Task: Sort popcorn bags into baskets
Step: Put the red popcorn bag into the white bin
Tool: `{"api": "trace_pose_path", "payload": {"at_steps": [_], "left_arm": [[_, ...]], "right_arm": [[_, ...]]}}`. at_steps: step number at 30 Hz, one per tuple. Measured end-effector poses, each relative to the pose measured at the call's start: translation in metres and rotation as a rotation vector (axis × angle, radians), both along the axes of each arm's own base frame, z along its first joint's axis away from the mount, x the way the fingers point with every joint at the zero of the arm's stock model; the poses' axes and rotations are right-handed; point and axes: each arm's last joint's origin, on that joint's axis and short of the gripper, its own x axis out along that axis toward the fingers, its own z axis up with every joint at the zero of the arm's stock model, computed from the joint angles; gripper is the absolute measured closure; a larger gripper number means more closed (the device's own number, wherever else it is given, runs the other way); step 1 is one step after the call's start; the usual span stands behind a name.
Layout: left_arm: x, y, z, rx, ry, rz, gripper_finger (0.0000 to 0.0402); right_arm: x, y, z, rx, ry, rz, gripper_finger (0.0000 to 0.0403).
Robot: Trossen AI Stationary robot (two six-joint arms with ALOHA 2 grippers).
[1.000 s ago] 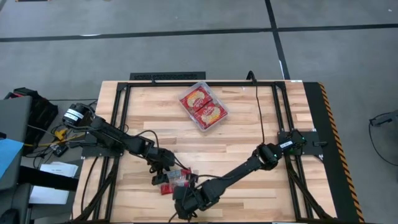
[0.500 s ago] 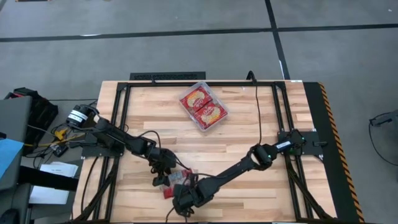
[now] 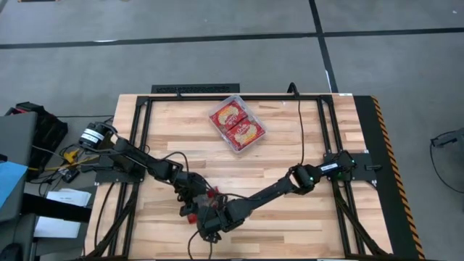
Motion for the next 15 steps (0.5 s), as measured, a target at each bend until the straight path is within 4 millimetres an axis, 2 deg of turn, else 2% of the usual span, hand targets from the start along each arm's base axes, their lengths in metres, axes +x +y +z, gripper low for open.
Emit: {"api": "trace_pose_path", "payload": {"at_steps": [5,11,15], "left_arm": [[0.001,0.001,-0.001,0.007,0.009,0.036,0.0244],[0.002,0.001,0.001,-0.096,0.068,0.075,0.0376],[0.009,0.004,0.016,-0.166,0.071,0.096,0.0379]], "right_arm": [[-0.006,0.008,0.008,-0.005,0.007,0.017,0.0388],[-0.039,0.025,0.056,-0.014,0.060,0.045,0.0391],[-0.070,0.036,0.098,-0.030,0.072,0.032,0.0386]]}}
